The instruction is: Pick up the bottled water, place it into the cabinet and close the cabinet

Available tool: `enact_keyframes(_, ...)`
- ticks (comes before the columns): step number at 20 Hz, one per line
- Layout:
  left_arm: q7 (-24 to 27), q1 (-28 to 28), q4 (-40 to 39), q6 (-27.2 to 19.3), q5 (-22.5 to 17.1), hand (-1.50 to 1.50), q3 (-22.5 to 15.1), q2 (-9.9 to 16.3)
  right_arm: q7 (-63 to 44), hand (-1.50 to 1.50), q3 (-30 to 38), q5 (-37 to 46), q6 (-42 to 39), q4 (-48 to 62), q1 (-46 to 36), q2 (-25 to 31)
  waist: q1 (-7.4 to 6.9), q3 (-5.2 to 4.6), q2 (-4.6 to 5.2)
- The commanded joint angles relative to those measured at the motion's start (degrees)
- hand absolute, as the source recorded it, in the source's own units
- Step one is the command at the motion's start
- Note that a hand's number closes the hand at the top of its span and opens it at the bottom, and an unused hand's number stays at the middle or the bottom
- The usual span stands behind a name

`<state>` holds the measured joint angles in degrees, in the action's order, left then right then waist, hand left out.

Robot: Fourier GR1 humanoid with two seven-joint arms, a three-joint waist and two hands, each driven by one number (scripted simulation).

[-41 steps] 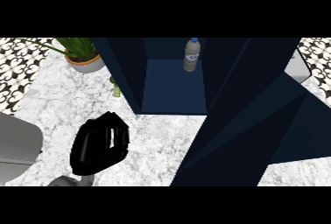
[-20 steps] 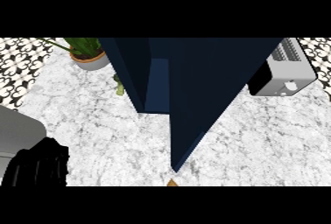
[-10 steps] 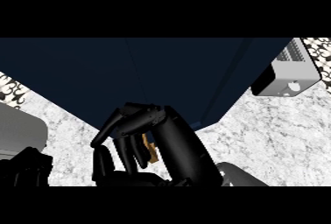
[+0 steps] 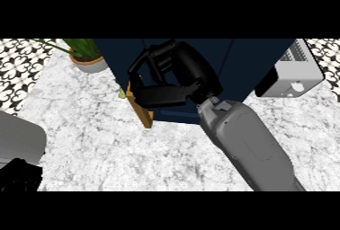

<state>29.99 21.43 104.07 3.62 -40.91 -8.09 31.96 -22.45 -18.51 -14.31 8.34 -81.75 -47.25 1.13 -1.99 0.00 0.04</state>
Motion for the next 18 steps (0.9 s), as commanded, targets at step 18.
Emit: enact_keyframes(18, -2.8, -3.6, -0.1, 1.9, -1.4, 1.50, 3.3, 1.2, 15.4, 1.50, 9.7, -2.8, -14.1, 26.0, -6.8, 6.1, -0.37, -0.08, 1.45)
